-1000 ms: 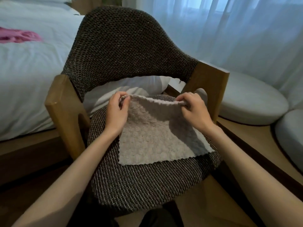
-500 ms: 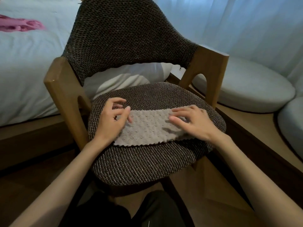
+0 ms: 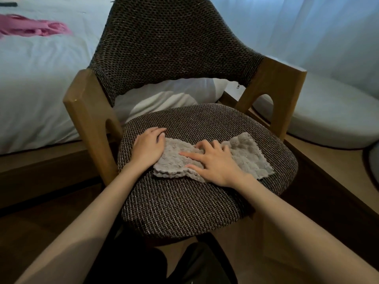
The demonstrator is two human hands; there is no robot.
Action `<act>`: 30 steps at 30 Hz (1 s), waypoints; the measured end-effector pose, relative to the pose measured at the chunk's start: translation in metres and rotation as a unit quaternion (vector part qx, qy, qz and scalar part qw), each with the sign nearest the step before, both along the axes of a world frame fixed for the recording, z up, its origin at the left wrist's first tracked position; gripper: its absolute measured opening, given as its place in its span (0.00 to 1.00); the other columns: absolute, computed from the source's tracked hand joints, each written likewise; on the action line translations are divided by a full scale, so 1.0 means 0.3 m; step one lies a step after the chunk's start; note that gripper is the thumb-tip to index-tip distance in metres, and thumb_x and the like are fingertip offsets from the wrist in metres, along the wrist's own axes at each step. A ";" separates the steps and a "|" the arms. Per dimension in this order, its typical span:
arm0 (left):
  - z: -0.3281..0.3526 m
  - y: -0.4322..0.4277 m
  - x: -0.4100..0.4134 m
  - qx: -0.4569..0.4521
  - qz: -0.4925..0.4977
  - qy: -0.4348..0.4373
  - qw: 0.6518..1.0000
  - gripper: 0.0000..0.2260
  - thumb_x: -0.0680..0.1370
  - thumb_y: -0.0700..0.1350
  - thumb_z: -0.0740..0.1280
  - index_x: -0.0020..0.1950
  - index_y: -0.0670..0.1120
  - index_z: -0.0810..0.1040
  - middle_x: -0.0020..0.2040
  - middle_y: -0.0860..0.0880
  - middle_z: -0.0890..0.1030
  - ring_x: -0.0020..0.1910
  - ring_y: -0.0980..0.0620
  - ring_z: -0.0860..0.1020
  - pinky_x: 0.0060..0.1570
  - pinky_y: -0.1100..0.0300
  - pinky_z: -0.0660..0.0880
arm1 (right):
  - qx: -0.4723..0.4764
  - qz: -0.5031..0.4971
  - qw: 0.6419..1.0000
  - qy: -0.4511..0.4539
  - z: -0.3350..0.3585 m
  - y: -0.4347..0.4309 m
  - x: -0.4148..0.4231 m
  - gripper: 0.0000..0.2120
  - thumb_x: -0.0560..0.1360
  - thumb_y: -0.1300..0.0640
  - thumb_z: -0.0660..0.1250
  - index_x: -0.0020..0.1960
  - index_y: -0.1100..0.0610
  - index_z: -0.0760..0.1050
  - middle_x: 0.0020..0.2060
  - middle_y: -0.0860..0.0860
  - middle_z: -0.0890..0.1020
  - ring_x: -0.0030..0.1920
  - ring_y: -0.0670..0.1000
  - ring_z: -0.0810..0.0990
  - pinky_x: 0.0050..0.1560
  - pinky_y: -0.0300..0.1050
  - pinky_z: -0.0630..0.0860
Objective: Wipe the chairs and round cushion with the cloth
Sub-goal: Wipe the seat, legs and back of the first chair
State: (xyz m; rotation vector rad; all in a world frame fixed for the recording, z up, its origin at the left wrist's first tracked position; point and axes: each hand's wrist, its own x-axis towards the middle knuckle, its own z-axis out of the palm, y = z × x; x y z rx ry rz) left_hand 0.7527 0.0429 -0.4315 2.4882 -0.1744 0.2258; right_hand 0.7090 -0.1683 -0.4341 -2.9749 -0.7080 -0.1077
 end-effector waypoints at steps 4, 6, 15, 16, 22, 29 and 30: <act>0.002 -0.009 0.033 -0.015 0.009 0.004 1.000 0.16 0.83 0.47 0.56 0.68 0.47 0.74 0.68 0.46 0.74 0.68 0.48 0.70 0.69 0.47 0.63 | 0.033 0.041 0.999 0.007 0.033 -0.008 0.036 0.22 0.77 0.33 0.50 0.70 0.34 0.66 0.47 0.46 0.68 0.42 0.45 0.70 0.41 0.46 0.72; -0.001 -0.009 0.047 -0.034 0.017 -0.001 0.999 0.16 0.83 0.47 0.56 0.68 0.46 0.74 0.67 0.46 0.75 0.67 0.48 0.70 0.68 0.49 0.65 | 0.037 0.049 0.998 -0.019 0.040 -0.014 0.041 0.21 0.78 0.34 0.53 0.67 0.36 0.71 0.42 0.45 0.69 0.36 0.46 0.73 0.34 0.44 0.72; 0.037 -0.052 0.071 -0.103 0.007 -0.050 0.993 0.15 0.82 0.47 0.57 0.68 0.48 0.74 0.67 0.48 0.73 0.67 0.51 0.69 0.69 0.54 0.63 | 0.146 -0.104 0.982 -0.051 0.105 -0.128 0.144 0.20 0.81 0.40 0.52 0.66 0.44 0.74 0.53 0.47 0.78 0.53 0.48 0.73 0.51 0.46 0.69; 0.048 -0.068 0.069 -0.103 -0.006 -0.056 0.993 0.15 0.82 0.47 0.58 0.67 0.48 0.74 0.68 0.48 0.72 0.68 0.52 0.68 0.69 0.54 0.63 | 0.171 -0.115 0.977 -0.055 0.119 -0.154 0.158 0.19 0.81 0.41 0.53 0.66 0.45 0.74 0.57 0.48 0.78 0.58 0.50 0.73 0.56 0.48 0.70; 0.074 -0.178 0.000 -0.043 -0.105 -0.017 0.993 0.19 0.73 0.60 0.66 0.62 0.57 0.74 0.63 0.53 0.67 0.67 0.53 0.58 0.66 0.50 0.59 | 0.082 -0.205 0.969 0.108 0.128 -0.227 0.235 0.24 0.77 0.39 0.61 0.69 0.48 0.71 0.64 0.52 0.75 0.68 0.60 0.64 0.67 0.62 0.60; 0.014 -0.197 -0.091 0.082 -0.249 -0.016 0.965 0.21 0.69 0.63 0.68 0.59 0.62 0.68 0.57 0.58 0.64 0.58 0.57 0.61 0.62 0.53 0.64 | 0.176 -0.166 0.942 0.232 0.150 -0.220 0.232 0.13 0.80 0.53 0.63 0.41 0.59 0.79 0.37 0.44 0.78 0.45 0.51 0.78 0.54 0.52 0.74; 0.009 -0.207 -0.093 0.080 -0.253 -0.024 0.964 0.19 0.71 0.60 0.67 0.60 0.61 0.67 0.56 0.57 0.65 0.57 0.57 0.63 0.61 0.53 0.66 | 0.202 -0.165 0.942 0.213 0.160 -0.220 0.223 0.13 0.79 0.54 0.64 0.39 0.57 0.78 0.37 0.46 0.79 0.42 0.49 0.77 0.49 0.48 0.74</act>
